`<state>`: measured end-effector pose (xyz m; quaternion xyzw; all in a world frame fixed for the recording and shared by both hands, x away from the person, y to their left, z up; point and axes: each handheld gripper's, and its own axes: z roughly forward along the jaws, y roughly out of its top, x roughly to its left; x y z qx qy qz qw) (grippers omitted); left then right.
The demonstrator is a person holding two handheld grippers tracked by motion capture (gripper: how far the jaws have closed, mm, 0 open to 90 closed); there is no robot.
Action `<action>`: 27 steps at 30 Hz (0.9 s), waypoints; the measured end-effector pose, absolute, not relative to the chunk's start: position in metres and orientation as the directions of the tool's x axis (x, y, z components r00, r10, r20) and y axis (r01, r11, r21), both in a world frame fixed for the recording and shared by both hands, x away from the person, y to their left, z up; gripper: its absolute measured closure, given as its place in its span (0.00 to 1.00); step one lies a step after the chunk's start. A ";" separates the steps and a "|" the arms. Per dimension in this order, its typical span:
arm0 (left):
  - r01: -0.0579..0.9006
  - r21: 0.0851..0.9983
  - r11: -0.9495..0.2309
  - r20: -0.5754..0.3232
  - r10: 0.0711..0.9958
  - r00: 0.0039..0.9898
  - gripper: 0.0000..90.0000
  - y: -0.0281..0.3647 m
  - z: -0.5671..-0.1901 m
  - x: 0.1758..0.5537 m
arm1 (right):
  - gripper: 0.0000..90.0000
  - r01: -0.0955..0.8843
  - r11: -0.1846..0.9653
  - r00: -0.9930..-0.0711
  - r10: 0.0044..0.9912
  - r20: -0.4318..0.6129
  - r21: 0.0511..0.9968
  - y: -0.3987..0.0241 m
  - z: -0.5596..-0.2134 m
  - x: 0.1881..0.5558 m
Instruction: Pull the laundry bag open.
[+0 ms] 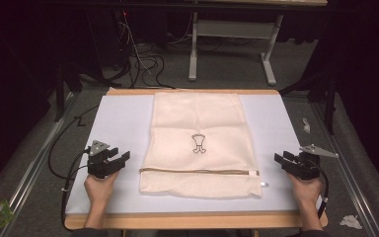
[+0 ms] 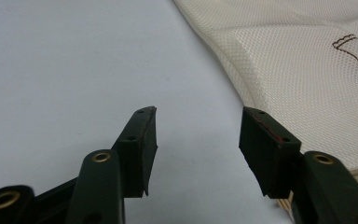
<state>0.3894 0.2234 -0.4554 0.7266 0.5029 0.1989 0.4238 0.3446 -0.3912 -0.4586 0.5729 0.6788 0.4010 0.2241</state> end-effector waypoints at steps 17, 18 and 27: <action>0.568 0.810 -0.146 -0.112 0.912 0.394 0.52 0.217 -0.467 0.398 | 0.61 0.611 0.032 -0.238 0.960 0.145 0.791 -0.386 -0.463 0.349; 0.568 0.810 -0.146 -0.111 0.913 0.393 0.52 0.217 -0.468 0.399 | 0.61 0.613 0.031 -0.236 0.961 0.146 0.790 -0.386 -0.464 0.349; 0.568 0.814 -0.125 -0.120 0.919 0.376 0.51 0.218 -0.475 0.402 | 0.60 0.614 0.038 -0.225 0.966 0.129 0.788 -0.386 -0.468 0.352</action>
